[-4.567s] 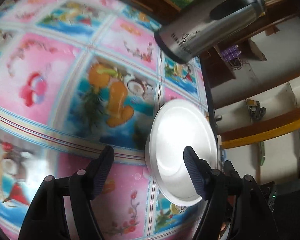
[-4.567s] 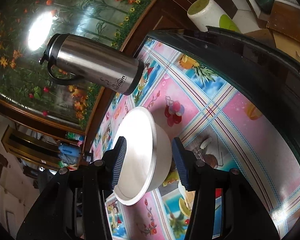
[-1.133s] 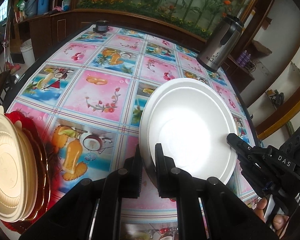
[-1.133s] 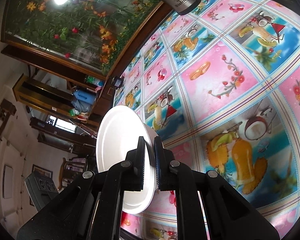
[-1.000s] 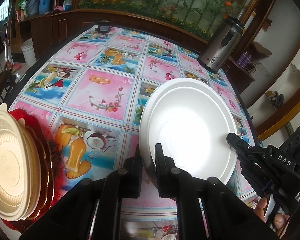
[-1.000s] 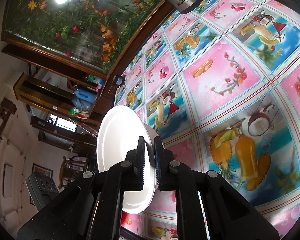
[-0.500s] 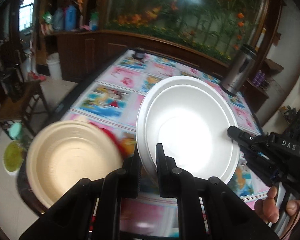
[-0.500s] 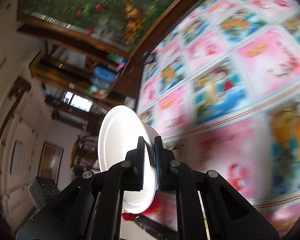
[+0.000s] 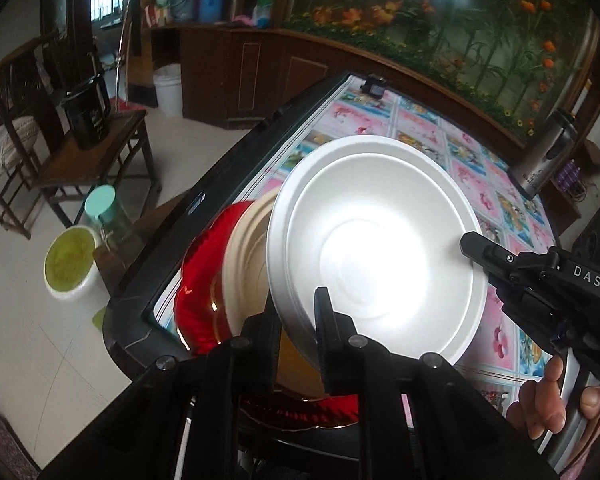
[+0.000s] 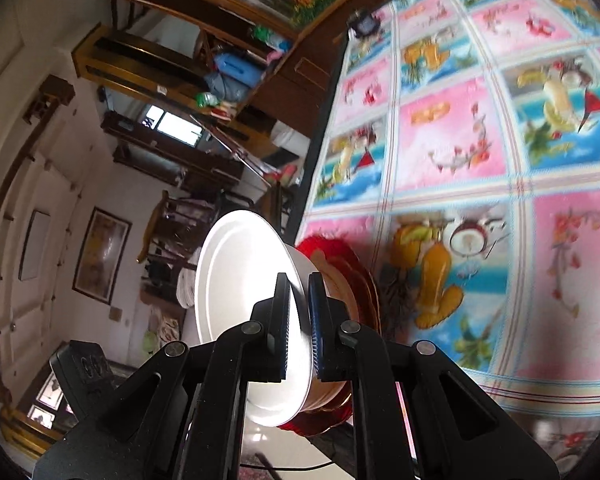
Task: Organize plates and bowls
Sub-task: 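Lift the white foam plate with the left tool and carry it to the red stack, then lower the white plate onto the stack and open the left tool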
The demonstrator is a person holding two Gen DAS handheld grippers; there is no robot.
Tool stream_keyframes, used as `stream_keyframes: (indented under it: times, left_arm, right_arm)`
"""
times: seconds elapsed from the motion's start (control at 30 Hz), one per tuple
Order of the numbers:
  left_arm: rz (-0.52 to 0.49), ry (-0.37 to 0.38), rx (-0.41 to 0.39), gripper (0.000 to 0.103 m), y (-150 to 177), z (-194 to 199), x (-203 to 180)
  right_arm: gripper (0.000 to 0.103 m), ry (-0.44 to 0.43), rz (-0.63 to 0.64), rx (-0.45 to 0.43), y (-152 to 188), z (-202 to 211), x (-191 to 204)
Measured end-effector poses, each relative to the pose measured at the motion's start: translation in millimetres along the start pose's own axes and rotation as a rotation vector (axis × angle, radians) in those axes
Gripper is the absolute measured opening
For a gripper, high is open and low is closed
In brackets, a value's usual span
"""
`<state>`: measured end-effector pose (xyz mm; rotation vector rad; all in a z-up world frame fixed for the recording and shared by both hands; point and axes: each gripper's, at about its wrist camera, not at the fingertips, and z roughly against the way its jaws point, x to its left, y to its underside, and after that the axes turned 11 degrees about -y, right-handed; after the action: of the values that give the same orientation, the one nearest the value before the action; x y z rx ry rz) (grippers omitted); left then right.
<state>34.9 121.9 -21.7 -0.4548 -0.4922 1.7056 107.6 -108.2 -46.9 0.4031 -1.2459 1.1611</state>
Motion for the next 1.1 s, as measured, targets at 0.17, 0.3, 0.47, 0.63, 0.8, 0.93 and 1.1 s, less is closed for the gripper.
stream_keyframes:
  times: [0.17,0.3,0.47,0.63,0.8,0.93,1.1]
  left_arm:
    - [0.009,-0.016,-0.003,0.015,2.4,0.8,3.0]
    - [0.001,-0.031,-0.004,0.016,5.0,2.2,3.4]
    - [-0.050,-0.121,-0.051,0.023,8.6,9.4,-0.9]
    - [-0.057,-0.119,-0.065,0.037,8.4,15.3,-2.4]
    - [-0.030,-0.192,-0.164,0.059,3.2,37.7,7.6]
    - [0.016,-0.193,-0.192,0.060,0.6,48.1,22.5]
    - [0.056,-0.189,-0.184,0.060,-0.4,47.5,36.1]
  right_arm:
    - [0.009,0.014,0.023,0.027,2.2,-11.5,2.0]
    - [0.009,0.048,0.084,0.041,3.9,-16.2,12.8]
    - [0.023,0.078,0.134,0.052,5.2,-21.2,15.6]
    - [0.029,0.073,0.137,0.044,3.4,-22.2,14.6]
    - [0.029,0.070,0.166,0.023,2.2,-23.5,22.3]
    - [0.029,0.102,0.249,0.023,5.1,-35.2,34.6]
    - [0.020,0.090,0.316,-0.003,12.7,-46.8,39.1]
